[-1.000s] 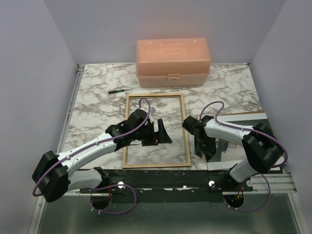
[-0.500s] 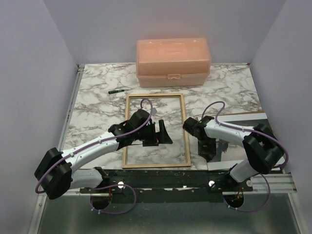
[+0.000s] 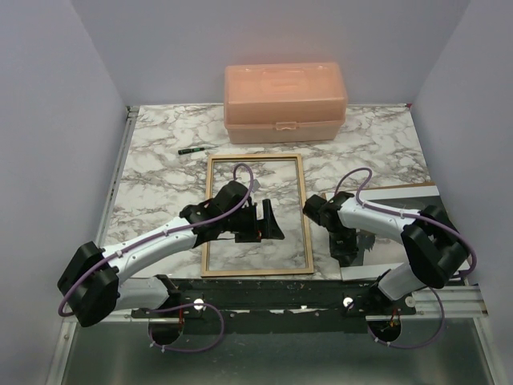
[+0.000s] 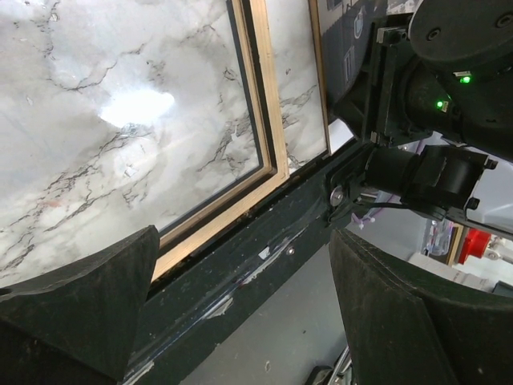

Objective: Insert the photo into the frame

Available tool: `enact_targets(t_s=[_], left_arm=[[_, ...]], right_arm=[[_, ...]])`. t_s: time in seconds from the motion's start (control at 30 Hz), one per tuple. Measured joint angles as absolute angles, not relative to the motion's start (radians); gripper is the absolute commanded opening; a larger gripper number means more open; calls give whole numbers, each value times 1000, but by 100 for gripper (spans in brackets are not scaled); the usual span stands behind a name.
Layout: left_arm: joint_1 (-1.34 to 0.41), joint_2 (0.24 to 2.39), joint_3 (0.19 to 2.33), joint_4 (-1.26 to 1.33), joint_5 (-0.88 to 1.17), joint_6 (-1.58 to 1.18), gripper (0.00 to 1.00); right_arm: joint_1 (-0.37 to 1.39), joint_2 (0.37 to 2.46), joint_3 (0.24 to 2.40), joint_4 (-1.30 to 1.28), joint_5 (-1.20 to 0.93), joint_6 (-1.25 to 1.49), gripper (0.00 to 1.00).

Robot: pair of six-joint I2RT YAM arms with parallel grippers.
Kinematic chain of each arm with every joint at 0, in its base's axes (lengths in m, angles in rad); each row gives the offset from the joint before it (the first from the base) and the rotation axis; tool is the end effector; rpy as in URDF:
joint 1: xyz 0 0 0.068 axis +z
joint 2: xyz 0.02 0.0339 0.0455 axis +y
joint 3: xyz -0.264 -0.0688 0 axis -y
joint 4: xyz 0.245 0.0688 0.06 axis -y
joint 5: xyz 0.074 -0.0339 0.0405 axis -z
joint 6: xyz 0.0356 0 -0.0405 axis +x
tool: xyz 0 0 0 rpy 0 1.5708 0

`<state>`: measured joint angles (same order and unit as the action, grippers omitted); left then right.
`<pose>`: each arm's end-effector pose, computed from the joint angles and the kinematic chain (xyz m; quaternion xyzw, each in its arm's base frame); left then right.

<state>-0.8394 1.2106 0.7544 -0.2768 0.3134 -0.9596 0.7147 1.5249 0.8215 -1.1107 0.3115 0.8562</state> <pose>0.1611 -0.1960 0.2343 0.0092 0.9045 -0.4033 0.1383 0.1639 0.1278 0.1598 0.0505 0.9795 -0.1936 0.0241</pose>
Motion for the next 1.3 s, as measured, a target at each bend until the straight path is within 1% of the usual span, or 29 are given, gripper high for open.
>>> enact_targets(t_s=[0.3,0.67,0.77,0.8,0.83,0.93,1.0,1.1,1.3], left_arm=[[-841,1232,763,-279,313,-951,88],[-869,1289,797,-270,314,-951,88],[-875,1292,805,-270,314,-951,88],[-876,1293,807,-270,314,-951,88],[-877,1294,808,-270,314,-951,88],[-882,1294,808,-271,314,-951,88],[-885,1294,808,-271,313,-950,88],[-886,1294,808,-280,310,-947,88],[-886,1294,814,-294,303,-938,88]], right_arm=[[715,1530,822,-1116,316,856,32],[715,1489,790,-1071,241,839,33],[715,1489,789,-1068,238,838,29],[715,1490,789,-1067,238,838,25],[715,1491,789,-1067,238,838,24],[715,1502,789,-1067,238,836,14],[715,1515,790,-1067,239,836,12],[715,1531,797,-1073,246,838,10],[715,1561,835,-1093,300,845,10]])
